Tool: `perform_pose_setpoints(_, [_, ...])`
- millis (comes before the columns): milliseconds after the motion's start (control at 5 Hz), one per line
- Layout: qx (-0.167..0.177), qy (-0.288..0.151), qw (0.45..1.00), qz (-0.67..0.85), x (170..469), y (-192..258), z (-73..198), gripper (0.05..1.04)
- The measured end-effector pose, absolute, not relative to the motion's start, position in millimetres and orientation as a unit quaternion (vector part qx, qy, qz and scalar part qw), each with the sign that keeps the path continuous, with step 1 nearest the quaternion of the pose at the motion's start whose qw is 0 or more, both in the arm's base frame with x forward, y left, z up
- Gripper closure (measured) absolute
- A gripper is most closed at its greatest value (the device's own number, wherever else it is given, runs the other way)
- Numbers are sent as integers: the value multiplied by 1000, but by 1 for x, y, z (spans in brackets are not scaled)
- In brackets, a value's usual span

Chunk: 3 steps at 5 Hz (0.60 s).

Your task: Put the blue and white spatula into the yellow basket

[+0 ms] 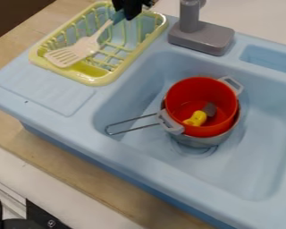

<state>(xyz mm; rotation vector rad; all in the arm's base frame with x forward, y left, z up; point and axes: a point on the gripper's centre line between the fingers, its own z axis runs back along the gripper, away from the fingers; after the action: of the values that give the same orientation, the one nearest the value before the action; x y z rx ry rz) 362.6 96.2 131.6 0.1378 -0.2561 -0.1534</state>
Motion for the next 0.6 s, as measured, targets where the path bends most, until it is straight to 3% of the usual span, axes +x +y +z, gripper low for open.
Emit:
perform_pose_setpoints(400, [48, -83, 995, -24, 380, 100, 125, 812])
perform_pose_setpoints(600, [39, -83, 995, -27, 376, 103, 115, 668])
